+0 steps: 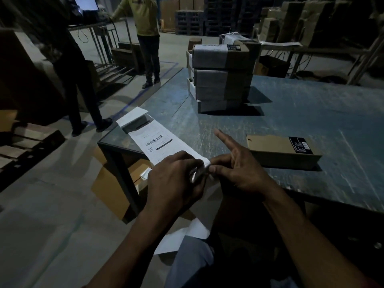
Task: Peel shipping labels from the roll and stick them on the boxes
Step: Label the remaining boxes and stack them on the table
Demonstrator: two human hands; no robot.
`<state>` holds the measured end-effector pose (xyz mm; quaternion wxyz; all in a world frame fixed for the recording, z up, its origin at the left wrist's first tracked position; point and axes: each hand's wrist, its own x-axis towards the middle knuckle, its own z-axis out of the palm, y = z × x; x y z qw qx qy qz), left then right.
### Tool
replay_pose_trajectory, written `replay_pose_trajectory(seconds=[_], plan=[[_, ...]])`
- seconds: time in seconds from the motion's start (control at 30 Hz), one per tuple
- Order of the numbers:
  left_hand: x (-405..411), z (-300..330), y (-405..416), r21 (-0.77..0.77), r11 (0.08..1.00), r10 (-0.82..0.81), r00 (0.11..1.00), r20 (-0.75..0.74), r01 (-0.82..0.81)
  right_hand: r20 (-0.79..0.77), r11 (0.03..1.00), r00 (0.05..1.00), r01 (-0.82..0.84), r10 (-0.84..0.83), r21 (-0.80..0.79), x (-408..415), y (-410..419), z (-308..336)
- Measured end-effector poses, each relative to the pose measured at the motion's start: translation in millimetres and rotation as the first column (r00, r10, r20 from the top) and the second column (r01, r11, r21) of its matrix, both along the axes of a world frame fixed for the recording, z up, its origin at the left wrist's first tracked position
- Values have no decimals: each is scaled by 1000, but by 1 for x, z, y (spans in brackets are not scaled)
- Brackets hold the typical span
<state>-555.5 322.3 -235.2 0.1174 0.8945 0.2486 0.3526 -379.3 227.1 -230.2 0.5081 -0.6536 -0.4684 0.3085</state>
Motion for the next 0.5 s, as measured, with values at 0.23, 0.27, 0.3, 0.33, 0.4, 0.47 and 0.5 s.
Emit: replay_pose_trajectory(seconds=[0.23,0.27,0.3,0.33,0.4,0.47,0.5], plan=[[12,5,5,-428,895,129,992,-19,-124,106,999,994,31,-28,-25,1,3,-2],[13,5,5,-471,873,138,990,-15,-129,115,999,993,35,-31,-30,1,3,-2],[14,5,5,-511,851,138,990,-4,-121,132,999,991,38,-33,-35,1,3,-1],[14,4,5,-548,830,131,991,12,-103,153,998,988,41,-34,-41,2,3,-1],[14,5,5,-611,788,119,992,31,-76,185,998,982,44,-34,-51,2,4,0],[14,6,4,-642,764,110,993,35,-62,190,997,981,48,-36,-57,3,4,-2],[14,6,4,-656,754,111,992,56,-47,187,997,982,54,-41,-63,3,4,-4]])
